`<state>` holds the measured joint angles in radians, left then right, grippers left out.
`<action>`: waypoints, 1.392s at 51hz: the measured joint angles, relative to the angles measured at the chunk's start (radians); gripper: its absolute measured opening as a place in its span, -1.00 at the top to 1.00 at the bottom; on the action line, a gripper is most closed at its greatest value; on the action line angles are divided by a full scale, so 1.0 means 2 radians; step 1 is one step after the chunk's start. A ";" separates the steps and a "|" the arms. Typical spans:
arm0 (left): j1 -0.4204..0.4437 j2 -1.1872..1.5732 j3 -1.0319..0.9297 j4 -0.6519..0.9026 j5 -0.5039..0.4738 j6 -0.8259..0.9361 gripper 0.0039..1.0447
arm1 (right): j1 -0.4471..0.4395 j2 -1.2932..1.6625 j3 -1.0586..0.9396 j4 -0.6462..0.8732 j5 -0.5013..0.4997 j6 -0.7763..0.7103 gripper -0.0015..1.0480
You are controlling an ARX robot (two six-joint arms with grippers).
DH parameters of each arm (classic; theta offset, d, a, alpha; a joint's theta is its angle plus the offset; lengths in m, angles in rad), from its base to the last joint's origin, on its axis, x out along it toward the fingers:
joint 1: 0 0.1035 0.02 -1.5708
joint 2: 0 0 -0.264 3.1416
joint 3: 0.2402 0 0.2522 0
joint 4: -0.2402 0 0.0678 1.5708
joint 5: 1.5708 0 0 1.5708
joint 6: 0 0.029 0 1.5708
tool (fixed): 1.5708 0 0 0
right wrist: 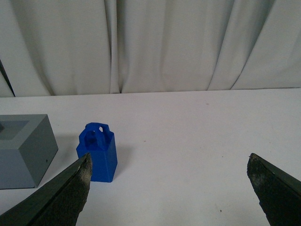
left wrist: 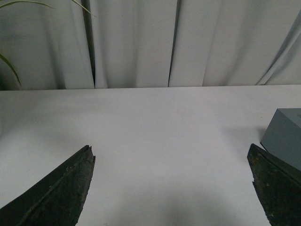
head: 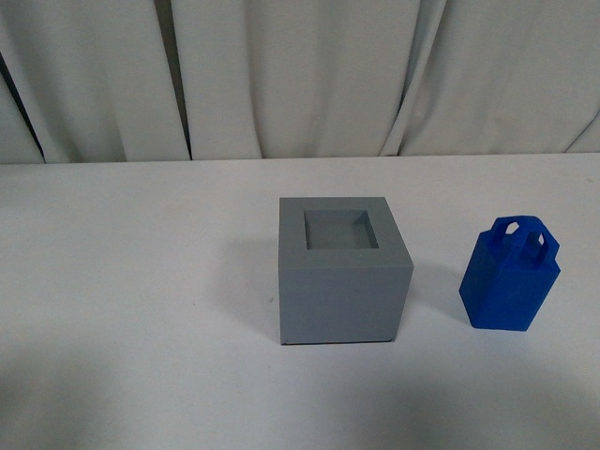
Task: Insert blue part into gray base
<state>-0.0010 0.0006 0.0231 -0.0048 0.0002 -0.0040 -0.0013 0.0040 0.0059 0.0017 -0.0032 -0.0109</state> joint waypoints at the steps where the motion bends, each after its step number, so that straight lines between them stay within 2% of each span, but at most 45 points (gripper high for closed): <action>1: 0.000 0.000 0.000 0.000 0.000 0.000 -0.89 | 0.000 0.000 0.000 0.000 0.000 0.000 -0.86; 68: 0.000 0.000 0.000 0.000 0.000 0.000 -0.89 | 0.000 0.000 0.000 0.000 0.000 0.000 -0.86; 69: 0.000 0.000 0.000 0.000 0.000 0.000 -0.89 | -0.001 0.001 0.000 0.000 -0.005 0.000 -0.86; 71: 0.000 0.000 0.000 0.000 -0.001 0.000 -0.89 | -0.023 0.015 0.001 0.007 -0.082 -0.006 -0.86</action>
<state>-0.0010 0.0006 0.0231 -0.0048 -0.0010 -0.0040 -0.0471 0.0341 0.0071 0.0166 -0.1665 -0.0231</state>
